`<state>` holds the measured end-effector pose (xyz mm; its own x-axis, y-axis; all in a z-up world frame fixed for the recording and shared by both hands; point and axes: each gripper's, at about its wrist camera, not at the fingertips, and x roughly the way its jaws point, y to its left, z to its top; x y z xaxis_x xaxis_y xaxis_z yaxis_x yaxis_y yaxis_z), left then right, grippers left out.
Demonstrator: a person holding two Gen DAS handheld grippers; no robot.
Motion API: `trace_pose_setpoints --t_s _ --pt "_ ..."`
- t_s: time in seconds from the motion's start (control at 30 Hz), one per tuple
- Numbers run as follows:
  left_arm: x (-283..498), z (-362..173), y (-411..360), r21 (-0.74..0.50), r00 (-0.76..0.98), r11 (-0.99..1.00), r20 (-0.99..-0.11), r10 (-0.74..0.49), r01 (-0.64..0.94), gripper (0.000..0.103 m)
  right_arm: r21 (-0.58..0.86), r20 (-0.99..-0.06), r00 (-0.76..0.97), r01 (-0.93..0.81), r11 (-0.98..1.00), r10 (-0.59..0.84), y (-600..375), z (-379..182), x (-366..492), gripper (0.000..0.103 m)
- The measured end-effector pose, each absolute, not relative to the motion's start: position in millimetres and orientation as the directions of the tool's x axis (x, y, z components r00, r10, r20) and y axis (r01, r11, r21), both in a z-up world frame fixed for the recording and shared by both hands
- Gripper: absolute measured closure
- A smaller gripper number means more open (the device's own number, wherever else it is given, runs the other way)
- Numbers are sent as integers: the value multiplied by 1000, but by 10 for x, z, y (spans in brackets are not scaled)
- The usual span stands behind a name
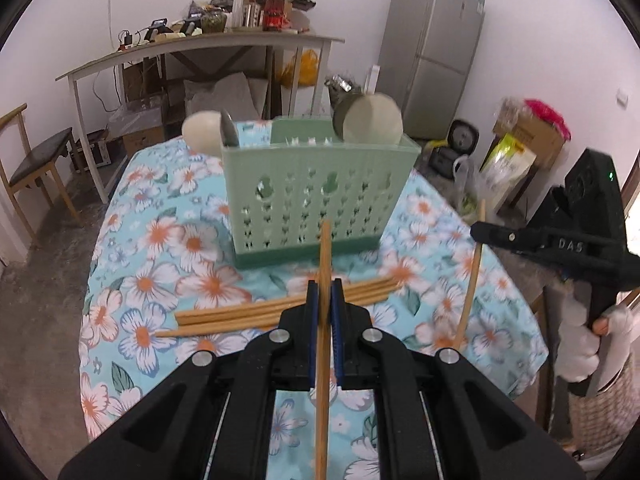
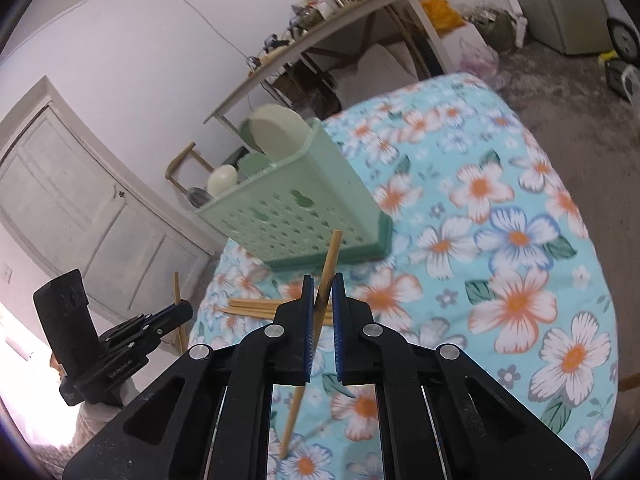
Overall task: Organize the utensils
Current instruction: 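Carry both chopsticks up to the green holder while the left gripper opens over it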
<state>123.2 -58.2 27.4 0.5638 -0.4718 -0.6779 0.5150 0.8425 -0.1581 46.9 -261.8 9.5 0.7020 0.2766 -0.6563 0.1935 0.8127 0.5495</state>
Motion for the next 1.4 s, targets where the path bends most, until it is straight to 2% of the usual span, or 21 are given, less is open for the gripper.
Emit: trace_pose_setpoints --t_s 0.17,0.6,1.0,1.23,1.4 --pt "1209 452 -500 -201 582 836 -635 -509 511 98 538 -639 722 176 824 263 -2591 264 467 98" --pt "1232 1130 -353 -215 682 839 -498 -535 500 98 478 -593 770 103 872 234 -2589 754 568 99" --pt "1494 1937 -205 -214 793 841 -283 -540 497 98 421 -479 841 -33 907 252 -2562 1503 938 99" --pt "1817 2127 -189 -257 816 839 -220 -534 480 98 371 -402 878 -104 923 260 -2561 1866 1307 99" --pt "2072 2092 -300 -273 823 839 -206 -529 470 98 315 -368 899 -119 942 237 -2584 2001 1642 99"
